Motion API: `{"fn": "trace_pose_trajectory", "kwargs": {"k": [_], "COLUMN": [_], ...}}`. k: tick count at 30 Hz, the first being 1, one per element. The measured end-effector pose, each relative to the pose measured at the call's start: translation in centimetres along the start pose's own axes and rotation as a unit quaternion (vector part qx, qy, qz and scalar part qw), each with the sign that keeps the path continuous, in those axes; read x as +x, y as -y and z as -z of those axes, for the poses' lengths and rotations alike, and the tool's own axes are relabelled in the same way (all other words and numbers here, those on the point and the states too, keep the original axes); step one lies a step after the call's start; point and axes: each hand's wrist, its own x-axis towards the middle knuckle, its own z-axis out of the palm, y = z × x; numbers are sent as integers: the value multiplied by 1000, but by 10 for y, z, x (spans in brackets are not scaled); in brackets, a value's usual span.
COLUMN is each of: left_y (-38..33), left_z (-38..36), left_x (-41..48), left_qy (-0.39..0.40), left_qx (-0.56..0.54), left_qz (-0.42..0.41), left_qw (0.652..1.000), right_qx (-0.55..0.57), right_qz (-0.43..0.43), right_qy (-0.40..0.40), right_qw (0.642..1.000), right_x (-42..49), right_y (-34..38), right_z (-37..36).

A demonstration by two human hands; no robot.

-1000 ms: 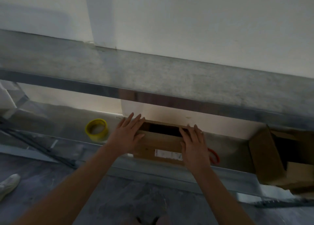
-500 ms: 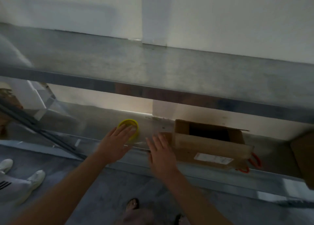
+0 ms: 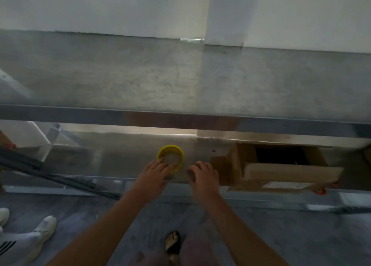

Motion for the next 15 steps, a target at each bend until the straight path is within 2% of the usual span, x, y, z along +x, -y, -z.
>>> {"fn": "trace_pose_trajectory", "kwargs": {"k": [8, 10, 12, 15], "left_y": [9, 10, 9, 8], "left_z": [3, 6, 10, 23], "left_x": [3, -3, -11, -21], "left_qy": [-51, -66, -68, -68], "left_qx": [10, 9, -22, -132], "left_qz": [-61, -69, -69, -65], "left_qw": [997, 995, 995, 987], "right_qx": [-6, 29, 89, 140], "right_qz": [14, 19, 24, 55], "right_qy": [15, 7, -11, -24], "right_qw": [1000, 999, 996, 988], "right_x": [5, -5, -15, -28], "right_y": [5, 5, 7, 10], "right_z": [-6, -4, 4, 25]}}
